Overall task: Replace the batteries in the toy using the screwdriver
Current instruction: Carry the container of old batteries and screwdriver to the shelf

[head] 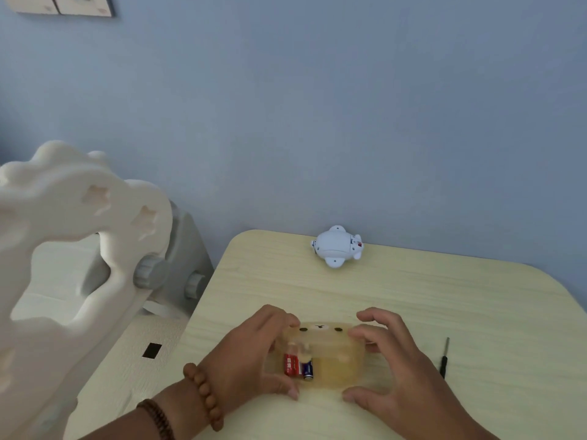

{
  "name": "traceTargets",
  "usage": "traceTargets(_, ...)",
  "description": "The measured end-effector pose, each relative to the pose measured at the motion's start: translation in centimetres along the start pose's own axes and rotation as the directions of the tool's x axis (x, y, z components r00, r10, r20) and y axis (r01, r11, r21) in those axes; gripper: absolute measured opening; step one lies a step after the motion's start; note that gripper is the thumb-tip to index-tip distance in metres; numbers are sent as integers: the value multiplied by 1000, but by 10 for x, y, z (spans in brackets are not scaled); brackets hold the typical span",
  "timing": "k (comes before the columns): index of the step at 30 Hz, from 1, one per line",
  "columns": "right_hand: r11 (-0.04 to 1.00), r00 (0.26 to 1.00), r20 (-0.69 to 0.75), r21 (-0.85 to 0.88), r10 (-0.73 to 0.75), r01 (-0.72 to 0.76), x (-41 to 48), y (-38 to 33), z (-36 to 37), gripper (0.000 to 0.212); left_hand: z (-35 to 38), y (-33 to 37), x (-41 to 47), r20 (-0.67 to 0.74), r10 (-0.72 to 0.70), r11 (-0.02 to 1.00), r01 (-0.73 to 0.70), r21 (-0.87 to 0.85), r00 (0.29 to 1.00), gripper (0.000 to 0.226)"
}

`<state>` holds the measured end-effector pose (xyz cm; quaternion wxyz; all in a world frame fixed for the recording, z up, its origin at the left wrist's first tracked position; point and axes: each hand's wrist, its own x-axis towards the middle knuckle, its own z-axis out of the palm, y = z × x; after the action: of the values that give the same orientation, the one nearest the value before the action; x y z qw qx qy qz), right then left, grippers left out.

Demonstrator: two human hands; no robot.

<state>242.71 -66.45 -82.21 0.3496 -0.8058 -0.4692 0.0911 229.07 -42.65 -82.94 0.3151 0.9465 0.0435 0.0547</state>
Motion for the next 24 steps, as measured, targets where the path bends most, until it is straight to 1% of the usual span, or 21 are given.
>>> traceTargets(2,1000,1000,10,21,2,-3,-3,-1,-1,64,0,-1,2,10,24,999,-24,23,1000,77)
traceTargets(4,999,1000,10,39,-15,14,-2,1,0,52,-1,-2,3,19,54,998,-54,43,998,78)
traceTargets(6,998,1000,6,64,-5,5,1,3,1,47,-2,-2,3,35,69,997,-71,42,997,80)
traceTargets(7,996,1000,7,89,17,-18,3,3,2,48,-3,-2,2,36,62,998,-63,32,997,79)
traceTargets(9,990,998,29,130,57,-61,6,4,2,51,-3,-1,1,8,39,999,-39,6,999,69)
traceTargets(11,987,995,62,137,75,-83,7,4,1,56,-3,0,3,-21,32,999,-32,-3,999,56)
traceTargets(12,988,993,85,128,78,-89,8,4,0,60,-3,0,3,-23,33,999,-33,0,999,56)
traceTargets(13,989,990,111,114,82,-94,10,3,0,65,-3,1,4,-21,25,1000,-25,-11,999,61)
traceTargets(15,990,983,151,86,100,-114,13,2,-1,80,-3,0,5,-24,-24,997,22,-79,999,80)
traceTargets(16,990,980,165,74,110,-124,15,1,-1,86,-3,0,6,-23,-31,995,28,-94,999,83)
traceTargets(17,989,977,176,67,117,-131,16,1,-1,88,-3,-1,7,-19,-22,996,20,-88,1000,81)
traceTargets(20,987,968,209,58,136,-151,22,1,-3,83,-4,-2,11,-3,-25,996,24,-87,1000,70)
traceTargets(24,984,953,255,19,164,-175,29,1,-6,78,-6,-5,17,24,-38,999,39,-31,999,68)
